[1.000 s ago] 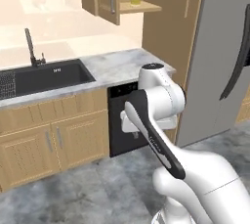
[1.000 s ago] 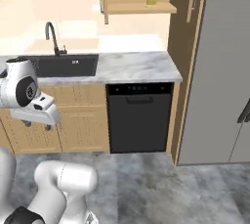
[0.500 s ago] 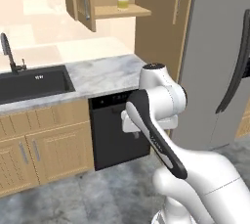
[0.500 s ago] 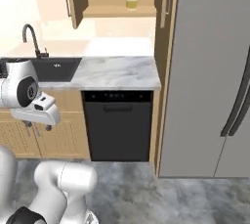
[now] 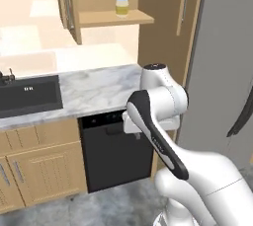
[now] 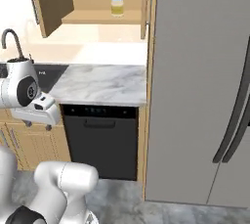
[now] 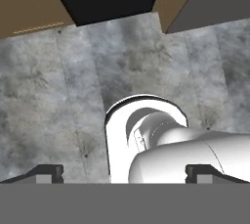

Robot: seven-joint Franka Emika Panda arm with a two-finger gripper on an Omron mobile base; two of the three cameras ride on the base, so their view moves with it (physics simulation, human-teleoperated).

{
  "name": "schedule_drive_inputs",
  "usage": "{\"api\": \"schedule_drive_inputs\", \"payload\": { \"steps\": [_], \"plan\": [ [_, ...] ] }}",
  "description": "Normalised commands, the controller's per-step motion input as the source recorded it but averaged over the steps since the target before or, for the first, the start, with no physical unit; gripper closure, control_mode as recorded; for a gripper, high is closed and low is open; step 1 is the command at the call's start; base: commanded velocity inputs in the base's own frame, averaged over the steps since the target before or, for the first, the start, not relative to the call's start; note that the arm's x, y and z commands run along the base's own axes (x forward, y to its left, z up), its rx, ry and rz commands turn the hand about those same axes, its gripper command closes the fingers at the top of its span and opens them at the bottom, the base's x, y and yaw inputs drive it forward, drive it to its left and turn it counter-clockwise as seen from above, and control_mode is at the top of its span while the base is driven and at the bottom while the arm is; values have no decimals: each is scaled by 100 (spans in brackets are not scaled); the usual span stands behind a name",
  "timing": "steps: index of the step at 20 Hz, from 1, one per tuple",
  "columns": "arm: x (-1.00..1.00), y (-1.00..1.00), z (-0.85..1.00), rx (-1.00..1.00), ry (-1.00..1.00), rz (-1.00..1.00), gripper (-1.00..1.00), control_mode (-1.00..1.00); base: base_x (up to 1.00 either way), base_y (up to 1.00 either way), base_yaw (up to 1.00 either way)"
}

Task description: Move the mayonnaise and shaker from the cabinet to the dining counter.

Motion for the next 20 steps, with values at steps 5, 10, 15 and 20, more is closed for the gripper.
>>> {"api": "schedule_drive_inputs", "payload": {
  "steps": [5, 10, 15, 20],
  "plan": [
    [0, 0, 0, 0, 0, 0, -100, 100, 76, -48, 18],
    [0, 0, 0, 0, 0, 0, -100, 100, 84, -19, 9],
    [0, 0, 0, 0, 0, 0, -100, 100, 85, -1, 1],
    [0, 0, 0, 0, 0, 0, -100, 100, 90, 0, 0]
  ]
}}
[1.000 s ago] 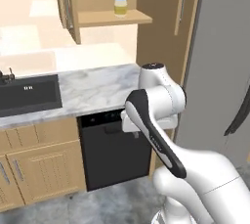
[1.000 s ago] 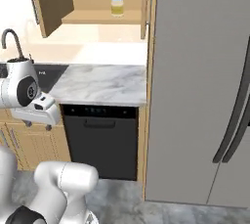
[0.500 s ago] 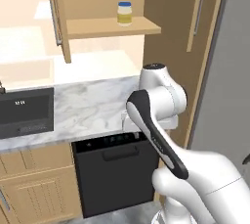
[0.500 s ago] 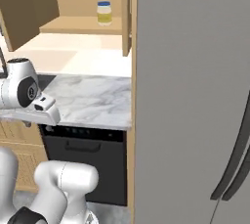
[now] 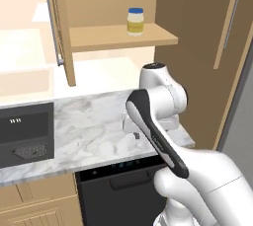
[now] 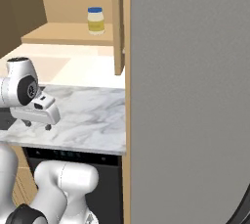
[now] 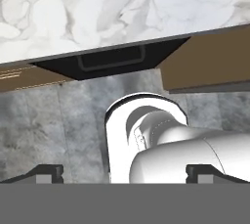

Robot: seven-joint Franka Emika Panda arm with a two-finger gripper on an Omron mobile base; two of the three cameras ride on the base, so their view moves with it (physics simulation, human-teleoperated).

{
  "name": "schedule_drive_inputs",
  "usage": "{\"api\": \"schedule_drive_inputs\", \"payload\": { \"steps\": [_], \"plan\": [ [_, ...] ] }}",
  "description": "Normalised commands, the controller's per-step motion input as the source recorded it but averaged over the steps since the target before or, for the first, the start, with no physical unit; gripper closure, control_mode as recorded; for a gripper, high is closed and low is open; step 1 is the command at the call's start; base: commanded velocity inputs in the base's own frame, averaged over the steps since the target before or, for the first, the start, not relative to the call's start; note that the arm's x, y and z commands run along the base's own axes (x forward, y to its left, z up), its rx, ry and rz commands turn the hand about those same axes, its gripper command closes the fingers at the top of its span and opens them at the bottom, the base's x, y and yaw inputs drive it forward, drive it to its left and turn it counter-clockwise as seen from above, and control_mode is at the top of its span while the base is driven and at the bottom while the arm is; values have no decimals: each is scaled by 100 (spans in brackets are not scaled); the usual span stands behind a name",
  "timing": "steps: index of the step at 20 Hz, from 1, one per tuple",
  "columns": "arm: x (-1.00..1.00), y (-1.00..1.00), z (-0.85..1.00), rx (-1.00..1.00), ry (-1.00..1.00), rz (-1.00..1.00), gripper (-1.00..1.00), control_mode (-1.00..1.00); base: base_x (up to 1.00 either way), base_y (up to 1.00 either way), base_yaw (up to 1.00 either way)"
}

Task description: Move the mayonnaise and shaker from the cabinet to the dining counter.

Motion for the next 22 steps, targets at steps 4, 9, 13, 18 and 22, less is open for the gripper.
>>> {"api": "schedule_drive_inputs", "payload": {
  "steps": [4, 9, 13, 18, 22],
  "plan": [
    [0, 0, 0, 0, 0, 0, -100, 100, 84, 0, 0],
    [-1, 0, 39, 0, -13, 0, -100, -100, 18, 0, 0],
    [-24, 0, 92, 0, -53, 0, -100, -100, 0, 0, 0],
    [-10, -2, 84, 0, -51, 0, -100, -100, 0, 0, 0],
    [0, -6, 60, 0, -31, 0, -100, -100, 0, 0, 0]
  ]
}}
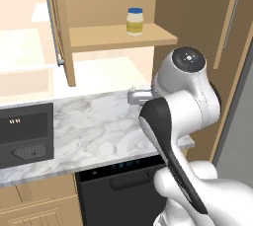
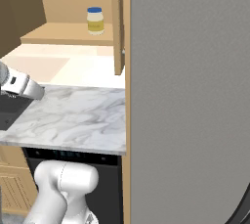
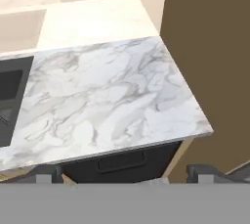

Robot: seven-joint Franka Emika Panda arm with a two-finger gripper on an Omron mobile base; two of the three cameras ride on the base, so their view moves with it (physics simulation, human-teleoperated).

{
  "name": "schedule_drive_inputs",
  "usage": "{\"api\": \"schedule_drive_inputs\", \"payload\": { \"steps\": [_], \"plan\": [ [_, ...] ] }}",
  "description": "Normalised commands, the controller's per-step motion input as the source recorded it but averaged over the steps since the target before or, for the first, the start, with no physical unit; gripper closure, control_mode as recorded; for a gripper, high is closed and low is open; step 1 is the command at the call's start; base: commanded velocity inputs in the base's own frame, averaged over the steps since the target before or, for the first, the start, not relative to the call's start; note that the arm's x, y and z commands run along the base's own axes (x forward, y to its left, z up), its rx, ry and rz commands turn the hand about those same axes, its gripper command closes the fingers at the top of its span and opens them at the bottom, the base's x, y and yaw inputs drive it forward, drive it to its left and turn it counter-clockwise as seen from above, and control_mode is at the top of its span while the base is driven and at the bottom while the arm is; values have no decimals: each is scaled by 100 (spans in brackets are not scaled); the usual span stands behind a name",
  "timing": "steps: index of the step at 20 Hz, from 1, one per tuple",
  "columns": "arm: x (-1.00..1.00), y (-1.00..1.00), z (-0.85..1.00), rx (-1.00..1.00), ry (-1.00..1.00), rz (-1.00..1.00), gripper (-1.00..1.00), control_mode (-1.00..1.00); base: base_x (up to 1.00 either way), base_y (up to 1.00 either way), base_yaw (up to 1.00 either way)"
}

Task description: Move the mayonnaise and shaker from the cabinet to the dining counter.

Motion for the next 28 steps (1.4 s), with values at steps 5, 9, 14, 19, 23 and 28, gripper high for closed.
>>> {"api": "schedule_drive_inputs", "payload": {
  "steps": [5, 9, 14, 19, 23, 28],
  "plan": [
    [0, -12, 53, 0, -24, 0, -100, -100, 0, 0, 0],
    [6, -12, 59, 0, -12, 0, -100, -100, 0, 0, 0],
    [28, -12, 63, 0, -1, 0, -100, -100, 0, 0, 0],
    [40, -14, 62, 0, 0, 0, -100, -100, 0, 0, 0],
    [48, -6, 53, 0, 0, 0, -100, -100, 0, 0, 0],
    [63, -11, 35, 0, -1, 0, -100, -100, 0, 0, 0]
  ]
}}
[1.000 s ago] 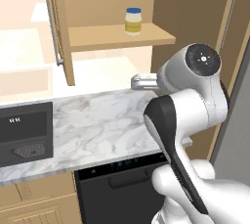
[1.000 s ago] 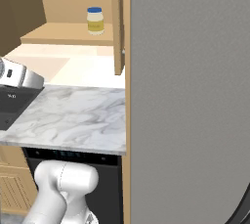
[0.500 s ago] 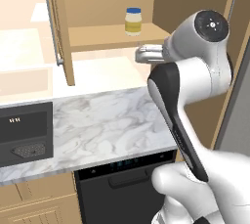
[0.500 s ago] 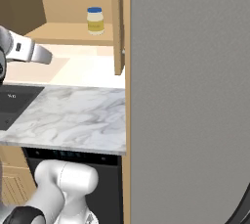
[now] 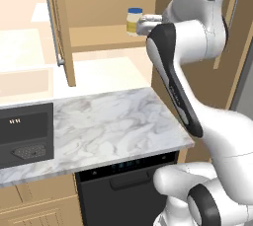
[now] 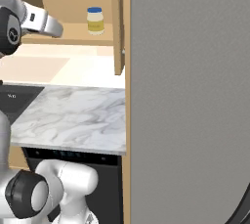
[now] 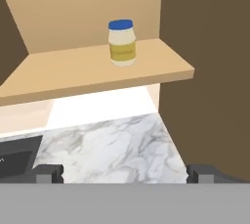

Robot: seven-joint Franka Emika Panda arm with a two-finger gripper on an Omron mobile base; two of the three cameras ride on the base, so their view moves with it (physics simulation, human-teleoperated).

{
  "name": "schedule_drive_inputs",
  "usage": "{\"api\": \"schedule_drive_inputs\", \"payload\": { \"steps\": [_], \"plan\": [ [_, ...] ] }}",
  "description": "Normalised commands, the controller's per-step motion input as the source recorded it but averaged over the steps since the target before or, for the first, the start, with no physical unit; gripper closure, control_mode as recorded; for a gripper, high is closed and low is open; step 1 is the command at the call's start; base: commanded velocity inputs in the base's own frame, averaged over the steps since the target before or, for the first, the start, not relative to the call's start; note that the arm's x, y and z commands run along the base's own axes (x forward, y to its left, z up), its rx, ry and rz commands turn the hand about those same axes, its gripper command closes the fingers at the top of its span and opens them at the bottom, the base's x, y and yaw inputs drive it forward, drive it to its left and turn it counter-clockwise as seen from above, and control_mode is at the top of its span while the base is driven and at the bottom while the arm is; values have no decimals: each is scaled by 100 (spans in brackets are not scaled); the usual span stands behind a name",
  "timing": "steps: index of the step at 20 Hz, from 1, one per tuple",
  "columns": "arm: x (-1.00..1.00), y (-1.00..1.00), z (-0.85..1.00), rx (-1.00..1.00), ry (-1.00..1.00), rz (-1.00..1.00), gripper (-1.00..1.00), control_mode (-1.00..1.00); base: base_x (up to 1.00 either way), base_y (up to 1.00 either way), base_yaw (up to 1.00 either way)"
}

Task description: Move the mayonnaise and shaker from the cabinet to the dining counter.

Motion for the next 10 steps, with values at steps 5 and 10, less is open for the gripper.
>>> {"api": "schedule_drive_inputs", "payload": {
  "steps": [5, 10],
  "plan": [
    [71, -12, 24, 0, -1, 0, -100, -100, 0, 0, 0],
    [65, -7, 2, 0, 0, 0, -100, -100, 0, 0, 0]
  ]
}}
